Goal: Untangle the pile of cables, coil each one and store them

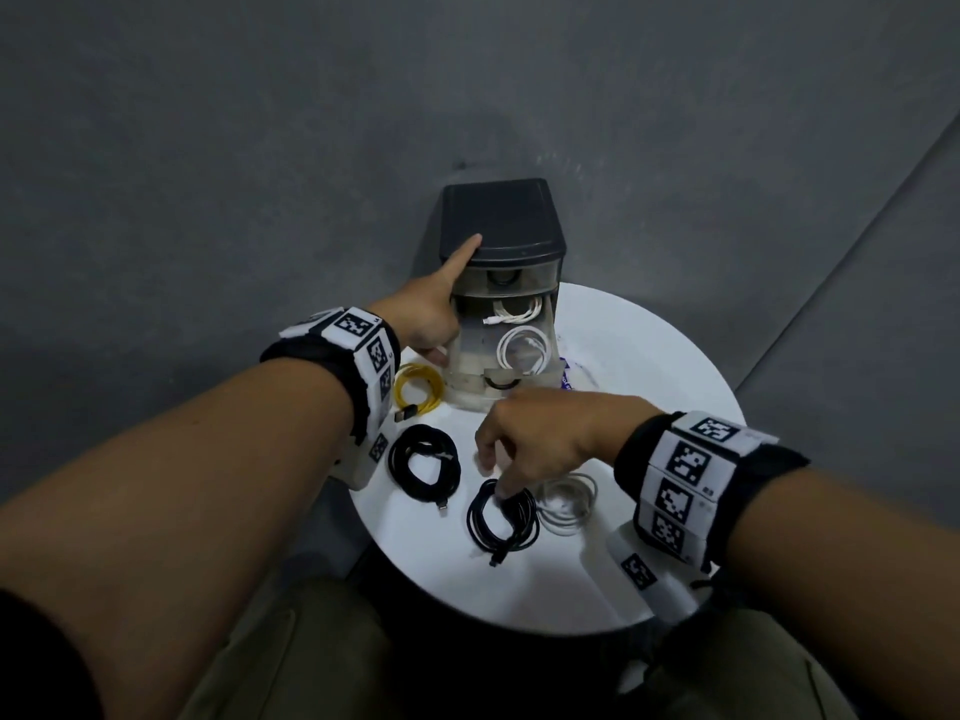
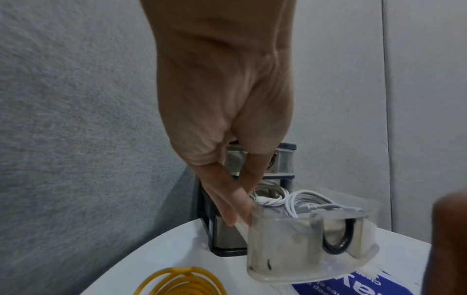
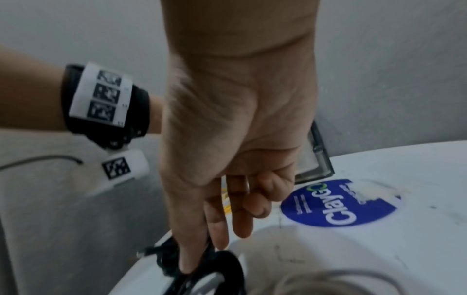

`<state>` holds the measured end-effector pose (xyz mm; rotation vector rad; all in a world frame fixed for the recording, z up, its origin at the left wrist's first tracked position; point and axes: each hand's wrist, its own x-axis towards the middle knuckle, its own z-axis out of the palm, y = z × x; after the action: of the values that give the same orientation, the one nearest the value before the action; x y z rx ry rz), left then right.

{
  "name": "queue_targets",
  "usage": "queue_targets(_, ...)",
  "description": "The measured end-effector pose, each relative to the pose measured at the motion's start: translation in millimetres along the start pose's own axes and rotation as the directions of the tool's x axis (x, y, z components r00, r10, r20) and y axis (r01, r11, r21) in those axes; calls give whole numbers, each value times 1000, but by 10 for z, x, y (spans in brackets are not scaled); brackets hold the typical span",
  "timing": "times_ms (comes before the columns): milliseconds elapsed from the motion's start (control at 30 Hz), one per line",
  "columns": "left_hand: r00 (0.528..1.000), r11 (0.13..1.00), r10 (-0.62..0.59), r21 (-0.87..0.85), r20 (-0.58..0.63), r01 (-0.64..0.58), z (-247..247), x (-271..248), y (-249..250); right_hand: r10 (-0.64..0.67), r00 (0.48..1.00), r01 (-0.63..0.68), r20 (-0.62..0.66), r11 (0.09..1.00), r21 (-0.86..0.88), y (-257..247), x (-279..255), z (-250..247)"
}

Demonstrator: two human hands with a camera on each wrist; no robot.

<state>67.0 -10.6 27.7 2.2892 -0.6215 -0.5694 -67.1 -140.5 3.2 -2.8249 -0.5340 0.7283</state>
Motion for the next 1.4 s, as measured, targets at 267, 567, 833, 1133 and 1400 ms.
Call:
queue_targets(267, 1000, 1000, -13, -2, 9, 13, -7, -7, -1, 80, 989, -82, 121, 997, 13, -3, 216, 215)
queue_targets(567, 1000, 999, -17, 50, -2, 17, -8, 33, -31, 129, 991, -134, 46, 980, 145, 74, 151, -165)
queue_targets(833, 1000, 999, -13, 44, 6, 12, -27, 55, -68, 297, 947, -167, -123, 780, 603, 359, -151, -752)
queue_targets(1133, 1000, 999, 19, 26, 9, -19, -30, 67, -61, 701, 684, -127, -202, 387, 913, 480, 60, -690)
queue_targets(1400, 1000, 1000, 24, 15, 11, -24, -36, 43, -78, 729, 650, -153, -214, 401, 903, 239, 304, -730)
